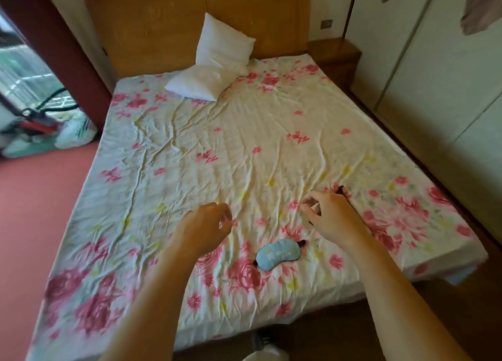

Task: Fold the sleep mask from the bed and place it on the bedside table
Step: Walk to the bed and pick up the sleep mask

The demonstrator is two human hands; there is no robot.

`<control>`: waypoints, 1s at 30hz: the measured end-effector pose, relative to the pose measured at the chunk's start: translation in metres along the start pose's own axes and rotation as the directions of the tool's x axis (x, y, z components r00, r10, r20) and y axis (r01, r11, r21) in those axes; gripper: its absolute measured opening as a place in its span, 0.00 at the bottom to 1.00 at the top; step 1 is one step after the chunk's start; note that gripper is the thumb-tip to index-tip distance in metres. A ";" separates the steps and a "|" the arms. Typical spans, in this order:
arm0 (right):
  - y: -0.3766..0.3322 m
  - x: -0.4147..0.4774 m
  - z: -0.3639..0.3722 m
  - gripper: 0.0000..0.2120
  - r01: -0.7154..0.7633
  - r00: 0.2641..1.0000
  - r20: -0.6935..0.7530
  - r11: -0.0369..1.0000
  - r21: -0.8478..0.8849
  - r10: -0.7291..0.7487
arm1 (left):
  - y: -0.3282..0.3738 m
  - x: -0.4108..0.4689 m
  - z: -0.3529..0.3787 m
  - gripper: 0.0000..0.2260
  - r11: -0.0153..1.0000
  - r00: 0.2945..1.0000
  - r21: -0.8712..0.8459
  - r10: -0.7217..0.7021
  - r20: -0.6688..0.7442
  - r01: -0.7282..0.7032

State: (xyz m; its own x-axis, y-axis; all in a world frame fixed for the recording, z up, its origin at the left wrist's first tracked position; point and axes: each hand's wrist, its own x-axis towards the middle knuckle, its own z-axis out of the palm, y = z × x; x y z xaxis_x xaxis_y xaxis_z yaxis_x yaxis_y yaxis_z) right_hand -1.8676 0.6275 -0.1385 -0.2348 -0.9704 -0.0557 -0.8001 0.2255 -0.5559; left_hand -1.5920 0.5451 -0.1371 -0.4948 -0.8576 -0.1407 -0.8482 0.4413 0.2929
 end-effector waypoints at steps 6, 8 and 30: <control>0.021 0.047 -0.007 0.09 0.047 0.998 0.049 0.990 -0.136 -0.041 | 0.000 0.052 0.031 0.08 0.991 0.999 -0.127 -0.037 0.009 0.038; 0.027 0.058 -0.002 0.09 0.047 0.998 0.037 0.994 -0.099 -0.043 | 0.001 0.063 0.038 0.09 0.992 0.999 -0.119 -0.030 0.013 0.031; 0.228 0.164 0.271 0.12 0.063 0.897 0.442 0.982 -0.180 0.024 | -0.036 0.163 0.367 0.27 0.892 0.775 -0.069 -0.348 0.527 0.448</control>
State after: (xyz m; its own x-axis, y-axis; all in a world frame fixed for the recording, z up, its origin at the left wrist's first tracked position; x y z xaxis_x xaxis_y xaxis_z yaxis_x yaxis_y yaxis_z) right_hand -1.9386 0.4966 -0.4991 0.0144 -0.9030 -0.4295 -0.8995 0.1759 -0.4000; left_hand -1.7110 0.4865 -0.5179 -0.1876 -0.6794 -0.7094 -0.9646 -0.0088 0.2635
